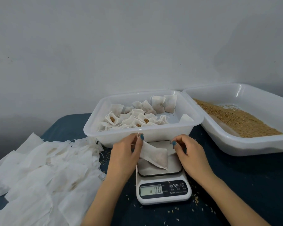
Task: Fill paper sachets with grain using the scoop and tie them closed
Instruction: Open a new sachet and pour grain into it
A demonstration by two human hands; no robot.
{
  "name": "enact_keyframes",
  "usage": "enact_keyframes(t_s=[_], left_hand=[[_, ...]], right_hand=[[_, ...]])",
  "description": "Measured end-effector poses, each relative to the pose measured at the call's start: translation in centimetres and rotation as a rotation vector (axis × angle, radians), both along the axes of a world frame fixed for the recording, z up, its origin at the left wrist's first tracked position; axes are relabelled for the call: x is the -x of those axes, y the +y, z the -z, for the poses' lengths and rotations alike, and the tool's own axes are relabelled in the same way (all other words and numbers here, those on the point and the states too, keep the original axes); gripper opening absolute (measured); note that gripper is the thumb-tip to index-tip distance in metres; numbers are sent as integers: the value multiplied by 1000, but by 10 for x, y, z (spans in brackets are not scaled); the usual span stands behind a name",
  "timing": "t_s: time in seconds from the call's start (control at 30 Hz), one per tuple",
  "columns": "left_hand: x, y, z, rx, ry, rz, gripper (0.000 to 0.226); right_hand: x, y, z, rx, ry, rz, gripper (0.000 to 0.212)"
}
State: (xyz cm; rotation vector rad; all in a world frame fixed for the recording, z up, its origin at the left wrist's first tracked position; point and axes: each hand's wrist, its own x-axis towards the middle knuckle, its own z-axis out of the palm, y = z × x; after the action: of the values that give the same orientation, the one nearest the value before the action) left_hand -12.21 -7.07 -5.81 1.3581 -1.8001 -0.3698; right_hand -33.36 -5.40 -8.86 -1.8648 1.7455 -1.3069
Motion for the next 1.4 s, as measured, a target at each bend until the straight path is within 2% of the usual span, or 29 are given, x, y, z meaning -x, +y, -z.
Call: enact_keyframes(t_s=[0.23, 0.43, 0.53, 0.73, 0.97, 1.13, 1.4], left_hand=[[-13, -1, 0, 43, -85, -91, 35], [-13, 2, -2, 9, -5, -113, 31], [-12, 2, -3, -2, 7, -106, 34], [-5, 8, -5, -18, -145, -59, 41], [-2, 8, -8, -22, -153, 1, 53], [2, 7, -11, 1, -209, 52, 41], [11, 19, -46, 135, -99, 101, 26]], right_hand=[[-1, 2, -2, 13, 25, 6, 9], [-1, 2, -2, 11, 31, 10, 11], [0, 3, -1, -5, 30, 14, 12], [1, 3, -1, -5, 14, 21, 13], [1, 3, -1, -1, 11, 24, 14], [1, 3, -1, 2, 12, 23, 11], [1, 4, -2, 16, -1, 12, 13]])
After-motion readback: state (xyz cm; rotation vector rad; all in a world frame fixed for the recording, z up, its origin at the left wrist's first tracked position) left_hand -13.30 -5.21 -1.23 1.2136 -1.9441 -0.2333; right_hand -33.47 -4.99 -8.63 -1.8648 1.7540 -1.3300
